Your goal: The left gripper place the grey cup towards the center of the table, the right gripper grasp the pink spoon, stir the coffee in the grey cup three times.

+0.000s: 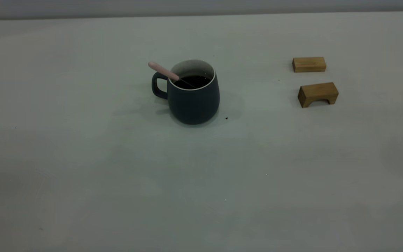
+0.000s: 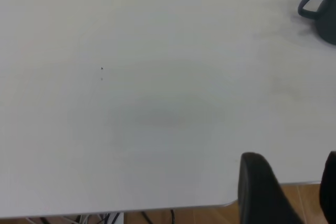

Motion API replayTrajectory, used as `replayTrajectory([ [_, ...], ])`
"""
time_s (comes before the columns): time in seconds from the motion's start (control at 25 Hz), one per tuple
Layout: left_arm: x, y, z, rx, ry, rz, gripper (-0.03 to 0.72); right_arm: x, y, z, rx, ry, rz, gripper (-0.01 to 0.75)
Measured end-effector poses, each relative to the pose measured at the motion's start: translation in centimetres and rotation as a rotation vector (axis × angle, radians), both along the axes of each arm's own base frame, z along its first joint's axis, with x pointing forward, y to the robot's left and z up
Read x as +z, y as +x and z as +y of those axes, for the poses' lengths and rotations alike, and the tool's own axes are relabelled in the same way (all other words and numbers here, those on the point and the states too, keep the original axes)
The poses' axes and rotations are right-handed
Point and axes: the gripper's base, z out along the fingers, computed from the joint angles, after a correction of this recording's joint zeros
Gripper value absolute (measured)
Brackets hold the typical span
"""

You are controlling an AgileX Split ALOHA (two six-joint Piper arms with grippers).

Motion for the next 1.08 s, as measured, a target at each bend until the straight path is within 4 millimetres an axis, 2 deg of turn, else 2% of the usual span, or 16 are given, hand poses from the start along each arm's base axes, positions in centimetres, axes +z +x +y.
replayTrajectory([
  [0.16,0.0,0.0,0.0,0.0,0.0,0.0,0.355,-0.62,-0.28,-0.1,-0.007,-0.008,-0.009,0.236],
  [1.08,0.0,0.0,0.0,0.0,0.0,0.0,0.355,-0.62,-0.4,-0.11,-0.009,-0.006,-0.018,0.237],
])
